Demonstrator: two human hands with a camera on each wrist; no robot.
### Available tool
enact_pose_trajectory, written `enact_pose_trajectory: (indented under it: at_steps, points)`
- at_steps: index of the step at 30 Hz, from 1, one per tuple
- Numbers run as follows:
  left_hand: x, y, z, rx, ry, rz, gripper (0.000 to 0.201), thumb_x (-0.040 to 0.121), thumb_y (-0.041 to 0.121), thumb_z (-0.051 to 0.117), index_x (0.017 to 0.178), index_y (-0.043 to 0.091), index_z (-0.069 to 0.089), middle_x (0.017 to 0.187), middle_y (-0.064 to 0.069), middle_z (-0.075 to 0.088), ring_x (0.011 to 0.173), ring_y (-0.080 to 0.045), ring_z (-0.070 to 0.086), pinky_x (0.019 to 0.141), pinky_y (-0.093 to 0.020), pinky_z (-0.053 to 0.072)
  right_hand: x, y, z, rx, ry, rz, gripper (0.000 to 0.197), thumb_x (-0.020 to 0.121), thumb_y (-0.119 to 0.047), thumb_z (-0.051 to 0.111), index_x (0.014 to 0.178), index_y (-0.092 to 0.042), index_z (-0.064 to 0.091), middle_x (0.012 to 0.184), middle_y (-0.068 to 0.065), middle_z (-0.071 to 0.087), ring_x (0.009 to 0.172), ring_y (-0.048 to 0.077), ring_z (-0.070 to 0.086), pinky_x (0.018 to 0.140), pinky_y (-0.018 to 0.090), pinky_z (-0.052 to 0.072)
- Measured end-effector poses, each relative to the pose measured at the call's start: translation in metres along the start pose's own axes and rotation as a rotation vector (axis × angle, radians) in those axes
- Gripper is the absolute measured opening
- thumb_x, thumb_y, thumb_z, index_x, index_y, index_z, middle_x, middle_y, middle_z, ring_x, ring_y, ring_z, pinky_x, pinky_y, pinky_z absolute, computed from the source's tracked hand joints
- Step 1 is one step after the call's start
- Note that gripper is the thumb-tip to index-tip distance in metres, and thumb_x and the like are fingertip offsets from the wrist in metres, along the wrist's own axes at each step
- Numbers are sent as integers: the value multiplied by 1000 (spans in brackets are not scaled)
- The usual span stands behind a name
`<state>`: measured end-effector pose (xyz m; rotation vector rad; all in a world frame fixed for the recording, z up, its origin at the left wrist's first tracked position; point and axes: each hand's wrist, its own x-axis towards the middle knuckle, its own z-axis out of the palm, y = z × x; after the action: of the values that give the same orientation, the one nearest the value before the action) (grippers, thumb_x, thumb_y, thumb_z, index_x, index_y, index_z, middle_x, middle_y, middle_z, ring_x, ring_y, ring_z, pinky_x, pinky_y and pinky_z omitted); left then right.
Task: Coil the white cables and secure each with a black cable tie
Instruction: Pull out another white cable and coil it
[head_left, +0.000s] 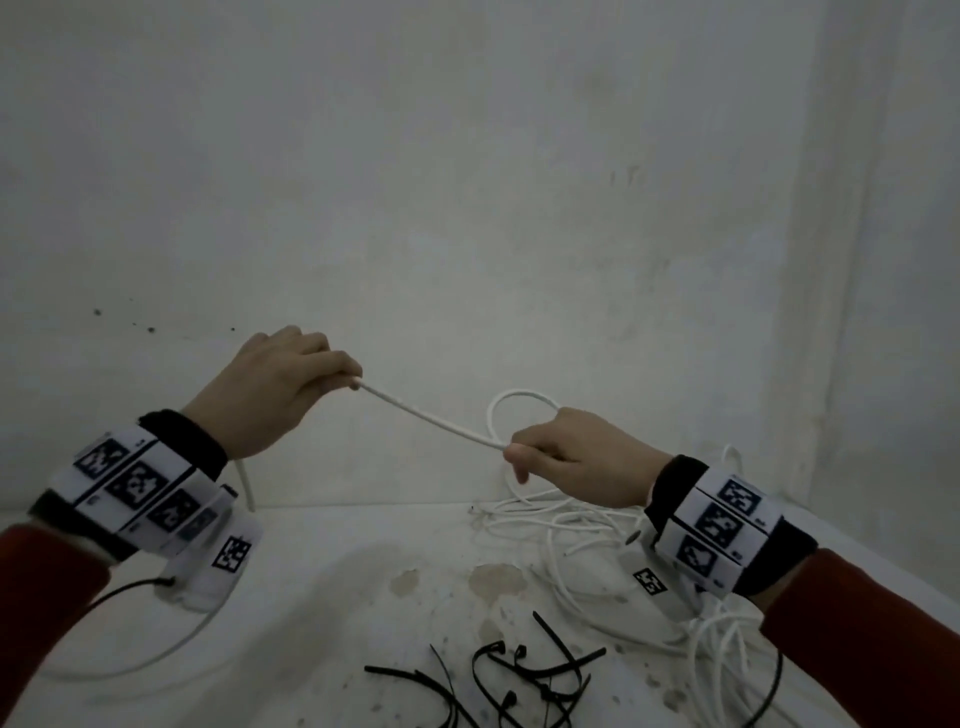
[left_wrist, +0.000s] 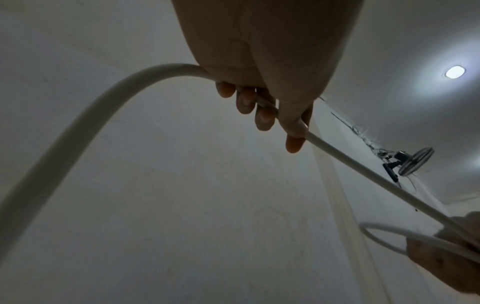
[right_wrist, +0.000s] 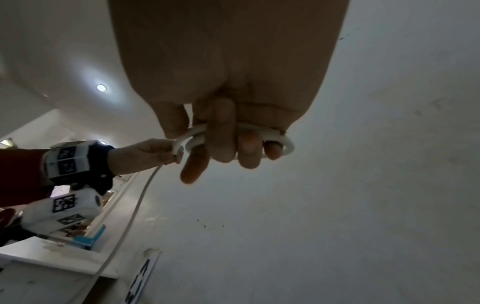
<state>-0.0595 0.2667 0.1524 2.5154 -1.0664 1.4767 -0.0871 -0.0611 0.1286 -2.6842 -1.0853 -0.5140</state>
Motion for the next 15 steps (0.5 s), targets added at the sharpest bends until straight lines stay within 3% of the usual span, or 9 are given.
enact_pose_trajectory:
  at_steps: [2, 7, 11, 13, 15]
  points:
    - [5, -3, -3, 22, 24, -37, 41, 93, 42, 34, 94, 17, 67, 73, 2, 53, 66, -17, 41, 59, -32, 31, -3, -3, 0, 130, 57, -14, 36, 100, -40, 42, 71, -24, 58, 50, -11, 46, 49, 7, 44, 54, 22, 29]
    - [10, -9, 0, -101, 10, -170, 45, 92, 44, 32, 93, 14, 66, 72, 1, 49, 67, -20, 46, 62, -34, 38, -12, -8, -7, 889, 177, -35, 30, 95, -32, 49, 82, -10, 64, 53, -10, 36, 46, 7, 31, 48, 17, 30]
    - [13, 8, 15, -228, -8, -241, 48, 92, 49, 28, 97, 19, 65, 76, 1, 55, 67, -19, 51, 64, -40, 46, -7, -13, -8, 1321, 198, -153, 30, 89, -40, 61, 85, -11, 65, 52, -11, 34, 49, 10, 25, 53, 25, 21]
    - [13, 16, 26, -288, -18, -260, 46, 92, 51, 26, 105, 26, 63, 84, 0, 61, 73, -20, 57, 69, -43, 49, -1, -15, -10, 1494, 269, -197, 26, 90, -37, 57, 86, -13, 66, 51, -9, 37, 51, 12, 34, 61, 27, 32]
    - [11, 23, 38, -306, -46, -275, 42, 91, 54, 22, 116, 39, 53, 94, -5, 65, 82, -25, 61, 72, -46, 51, 3, -17, -14, 1716, 315, -214, 29, 96, -30, 44, 87, -13, 66, 51, -8, 42, 51, 11, 41, 68, 25, 42]
